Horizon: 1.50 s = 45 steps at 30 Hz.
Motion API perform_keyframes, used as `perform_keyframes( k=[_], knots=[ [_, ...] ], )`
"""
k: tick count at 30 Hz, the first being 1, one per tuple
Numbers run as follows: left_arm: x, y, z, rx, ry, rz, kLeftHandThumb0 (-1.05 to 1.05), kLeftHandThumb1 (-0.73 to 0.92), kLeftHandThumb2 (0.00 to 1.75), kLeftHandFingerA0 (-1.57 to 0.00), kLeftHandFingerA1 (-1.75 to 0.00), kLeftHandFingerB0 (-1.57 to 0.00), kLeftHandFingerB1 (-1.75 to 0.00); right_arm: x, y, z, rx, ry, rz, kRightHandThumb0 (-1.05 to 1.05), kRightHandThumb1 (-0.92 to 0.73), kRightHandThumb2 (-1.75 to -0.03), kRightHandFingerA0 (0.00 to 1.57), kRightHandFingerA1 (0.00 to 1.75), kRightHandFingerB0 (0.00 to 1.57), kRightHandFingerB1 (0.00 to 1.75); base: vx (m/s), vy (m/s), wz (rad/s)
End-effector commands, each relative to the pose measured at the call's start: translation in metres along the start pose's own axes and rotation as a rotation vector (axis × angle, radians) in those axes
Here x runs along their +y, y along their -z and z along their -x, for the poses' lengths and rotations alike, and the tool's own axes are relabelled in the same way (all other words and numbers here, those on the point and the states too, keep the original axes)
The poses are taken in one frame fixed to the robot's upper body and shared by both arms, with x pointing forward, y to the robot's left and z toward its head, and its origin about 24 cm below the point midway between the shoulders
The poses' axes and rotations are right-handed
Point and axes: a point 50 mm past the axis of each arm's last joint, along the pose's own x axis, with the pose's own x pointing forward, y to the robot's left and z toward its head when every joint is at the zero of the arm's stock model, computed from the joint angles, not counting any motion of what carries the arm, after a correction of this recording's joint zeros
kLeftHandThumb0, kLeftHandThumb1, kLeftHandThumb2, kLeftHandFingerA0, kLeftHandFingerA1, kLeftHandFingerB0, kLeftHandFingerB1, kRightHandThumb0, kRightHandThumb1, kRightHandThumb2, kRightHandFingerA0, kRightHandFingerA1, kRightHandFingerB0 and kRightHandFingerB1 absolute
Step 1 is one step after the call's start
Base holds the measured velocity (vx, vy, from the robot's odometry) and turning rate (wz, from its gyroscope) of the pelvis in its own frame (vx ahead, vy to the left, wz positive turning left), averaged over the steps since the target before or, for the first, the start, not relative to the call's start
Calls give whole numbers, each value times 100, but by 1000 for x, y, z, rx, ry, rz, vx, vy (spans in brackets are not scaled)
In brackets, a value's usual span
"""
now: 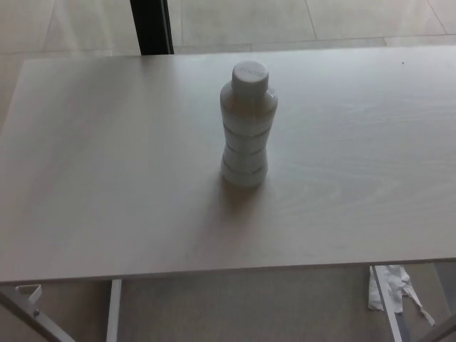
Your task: Pick up a bottle and hand it
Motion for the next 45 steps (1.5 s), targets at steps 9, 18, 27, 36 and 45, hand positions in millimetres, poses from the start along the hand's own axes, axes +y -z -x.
perform_keyframes(
  k=[9,18,27,36,45],
  knots=[
    [14,11,6,103,-37,123,-49,60,57,-35,-57,-46,-44,-13,11,2,65,39,-255,-92,-31,-83,23,83,4,81,0,0,0],
    [39,-34,-4,80,-414,224,-61,76,62,-51,-63,-20,-38,-9,4,2,33,51,-200,-42,-10,-86,15,65,13,65,0,0,0],
    [80,-131,5,-202,-524,318,-76,57,93,-51,-71,-18,-55,-11,-21,-1,-100,55,-330,-43,-13,-88,12,63,10,64,0,0,0],
    [6,-217,27,-494,-147,236,-66,53,86,-22,-53,-10,-44,-4,-27,-1,-97,14,-227,-81,-47,-56,26,90,12,102,0,0,0],
    [-88,-250,38,-658,269,-45,-40,25,92,-1,-51,0,-50,-4,-32,-3,-107,-12,-165,-89,-47,-55,26,91,17,99,0,0,0]
  ],
)
